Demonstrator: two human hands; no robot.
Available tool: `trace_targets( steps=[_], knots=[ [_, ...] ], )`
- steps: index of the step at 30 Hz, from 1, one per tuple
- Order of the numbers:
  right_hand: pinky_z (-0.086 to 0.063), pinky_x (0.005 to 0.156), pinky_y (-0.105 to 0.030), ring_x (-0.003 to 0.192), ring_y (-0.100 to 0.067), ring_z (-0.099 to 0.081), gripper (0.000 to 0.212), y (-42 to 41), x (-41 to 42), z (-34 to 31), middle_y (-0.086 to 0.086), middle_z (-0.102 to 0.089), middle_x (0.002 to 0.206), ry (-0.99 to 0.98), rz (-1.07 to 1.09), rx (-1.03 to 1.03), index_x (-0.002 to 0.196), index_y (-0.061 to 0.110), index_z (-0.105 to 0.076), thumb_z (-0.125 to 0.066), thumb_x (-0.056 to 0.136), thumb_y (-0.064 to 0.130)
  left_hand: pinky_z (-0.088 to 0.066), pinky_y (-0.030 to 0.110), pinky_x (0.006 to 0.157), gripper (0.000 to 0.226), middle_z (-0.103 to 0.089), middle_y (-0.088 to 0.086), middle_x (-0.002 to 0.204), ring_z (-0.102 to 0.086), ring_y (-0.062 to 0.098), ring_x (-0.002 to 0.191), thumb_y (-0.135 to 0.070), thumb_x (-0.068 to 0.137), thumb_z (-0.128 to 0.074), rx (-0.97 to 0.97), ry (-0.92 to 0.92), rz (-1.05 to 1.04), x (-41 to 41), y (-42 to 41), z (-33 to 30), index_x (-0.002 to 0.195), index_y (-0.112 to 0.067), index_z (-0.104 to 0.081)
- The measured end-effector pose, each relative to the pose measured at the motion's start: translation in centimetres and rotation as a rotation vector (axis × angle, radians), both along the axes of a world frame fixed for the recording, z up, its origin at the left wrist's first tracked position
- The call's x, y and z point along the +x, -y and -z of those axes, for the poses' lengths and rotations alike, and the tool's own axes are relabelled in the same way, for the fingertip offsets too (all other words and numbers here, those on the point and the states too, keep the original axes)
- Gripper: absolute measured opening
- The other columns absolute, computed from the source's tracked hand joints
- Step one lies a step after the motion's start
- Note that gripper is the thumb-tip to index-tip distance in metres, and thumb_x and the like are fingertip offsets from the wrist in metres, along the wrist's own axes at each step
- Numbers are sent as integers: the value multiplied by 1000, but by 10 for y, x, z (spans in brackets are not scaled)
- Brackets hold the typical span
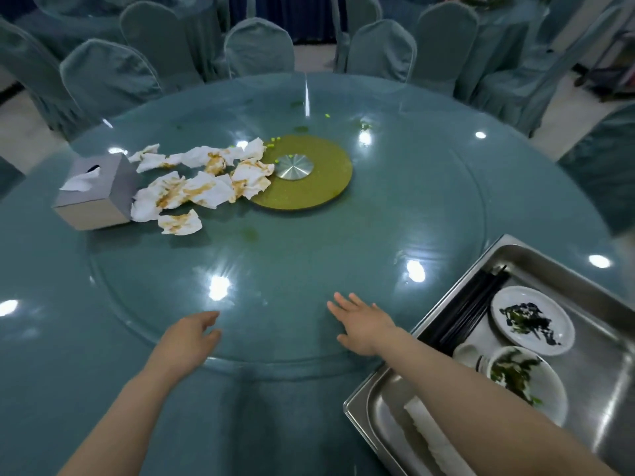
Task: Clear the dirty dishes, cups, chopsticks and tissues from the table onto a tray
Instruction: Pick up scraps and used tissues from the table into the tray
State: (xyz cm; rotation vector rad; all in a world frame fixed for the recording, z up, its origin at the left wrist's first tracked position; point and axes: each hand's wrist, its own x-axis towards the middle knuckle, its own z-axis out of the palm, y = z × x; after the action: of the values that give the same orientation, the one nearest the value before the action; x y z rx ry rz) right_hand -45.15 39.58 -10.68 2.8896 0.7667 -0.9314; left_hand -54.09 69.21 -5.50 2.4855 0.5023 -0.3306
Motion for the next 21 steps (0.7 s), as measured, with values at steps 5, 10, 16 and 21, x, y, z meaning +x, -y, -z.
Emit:
trace_targets(
  steps=[5,10,16,21],
  knots=[
    [-23,115,-45,146,-26,-12,62,17,-14,-11,-5,-10,159,96,221,-50,148,5,-22,-46,96,30,-37,29,103,47,-55,4,136,-52,18,124,-17,91,-56,14,12,63,-7,7,-11,137,-12,-48],
    [-19,117,-43,147,-26,-4,58,11,-43,-22,-6,0,161,151,337,83,147,6,-25,-45,96,25,-37,28,100,46,-56,1,135,-53,16,123,-23,92,-55,57,51,116,-12,10,-29,137,-16,-49],
    [-19,117,-43,147,-26,-7,60,7,-67,-31,-8,-3,161,162,410,133,147,7,-26,-46,96,30,-38,31,101,46,-52,-2,138,-51,18,125,-24,94,-52,78,23,226,-5,16,-24,139,-18,-45],
    [-18,118,-42,147,-26,-7,59,4,-71,-33,-9,-5,161,151,419,124,147,7,-25,-46,97,30,-37,32,104,48,-49,5,142,-48,20,128,-18,93,-53,-17,-8,196,-13,18,-8,140,-12,-44]
  ],
)
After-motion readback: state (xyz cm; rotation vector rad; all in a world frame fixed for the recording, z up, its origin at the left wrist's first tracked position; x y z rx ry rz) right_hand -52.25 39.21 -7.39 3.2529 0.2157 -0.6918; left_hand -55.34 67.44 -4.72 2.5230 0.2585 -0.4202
